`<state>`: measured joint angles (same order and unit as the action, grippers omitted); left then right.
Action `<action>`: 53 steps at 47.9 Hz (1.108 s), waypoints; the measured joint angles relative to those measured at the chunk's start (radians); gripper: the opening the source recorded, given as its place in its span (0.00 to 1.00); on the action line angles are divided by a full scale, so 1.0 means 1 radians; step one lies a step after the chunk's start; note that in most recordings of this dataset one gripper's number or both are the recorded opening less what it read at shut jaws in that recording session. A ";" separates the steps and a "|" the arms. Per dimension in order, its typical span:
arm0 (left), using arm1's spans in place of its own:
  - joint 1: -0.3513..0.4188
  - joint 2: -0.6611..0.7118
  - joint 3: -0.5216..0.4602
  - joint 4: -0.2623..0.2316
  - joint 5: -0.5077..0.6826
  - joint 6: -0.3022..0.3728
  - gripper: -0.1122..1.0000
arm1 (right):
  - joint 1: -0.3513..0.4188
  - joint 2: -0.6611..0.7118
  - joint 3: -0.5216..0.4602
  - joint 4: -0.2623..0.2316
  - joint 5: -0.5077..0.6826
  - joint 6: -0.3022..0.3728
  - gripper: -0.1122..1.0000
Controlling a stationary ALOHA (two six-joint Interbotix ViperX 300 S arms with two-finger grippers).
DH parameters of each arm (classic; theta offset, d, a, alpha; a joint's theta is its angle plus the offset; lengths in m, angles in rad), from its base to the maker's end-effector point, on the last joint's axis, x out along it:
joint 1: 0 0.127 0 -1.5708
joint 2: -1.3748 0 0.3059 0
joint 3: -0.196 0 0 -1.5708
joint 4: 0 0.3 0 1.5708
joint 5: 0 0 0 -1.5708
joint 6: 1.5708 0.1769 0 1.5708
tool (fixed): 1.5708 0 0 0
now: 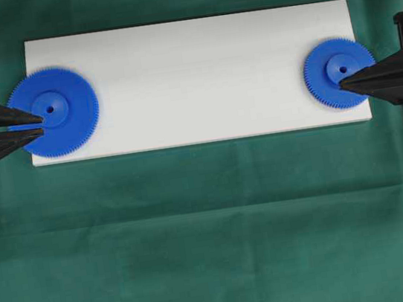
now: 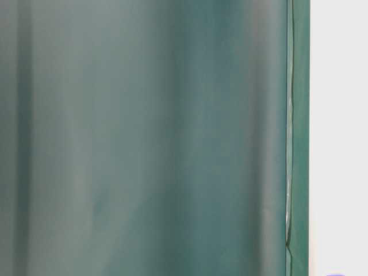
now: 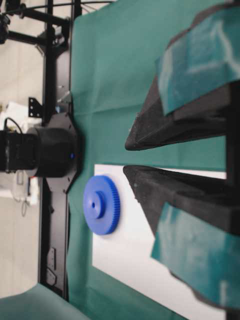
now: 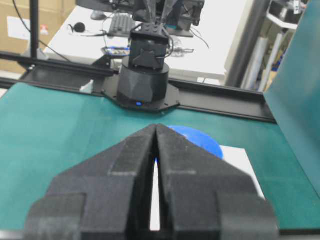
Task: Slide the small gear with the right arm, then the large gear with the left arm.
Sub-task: 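Move the right gripper over the small blue gear's hub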
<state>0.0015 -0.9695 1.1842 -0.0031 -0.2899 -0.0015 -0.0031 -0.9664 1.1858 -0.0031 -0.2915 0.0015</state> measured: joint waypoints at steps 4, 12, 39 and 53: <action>0.000 0.002 0.005 -0.012 0.000 -0.028 0.21 | -0.002 0.005 0.009 0.000 -0.005 0.000 0.55; 0.000 0.003 0.011 -0.020 0.000 -0.055 0.10 | -0.017 0.008 0.020 0.000 -0.017 0.000 0.55; 0.064 -0.041 0.040 -0.020 -0.002 -0.057 0.10 | -0.393 -0.107 0.037 0.000 0.133 0.005 0.55; 0.094 -0.037 0.043 -0.021 0.009 -0.058 0.10 | -0.451 -0.071 0.037 0.000 0.322 0.074 0.55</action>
<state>0.0951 -1.0063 1.2272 -0.0245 -0.2807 -0.0598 -0.4541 -1.0370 1.2226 -0.0031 0.0307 0.0752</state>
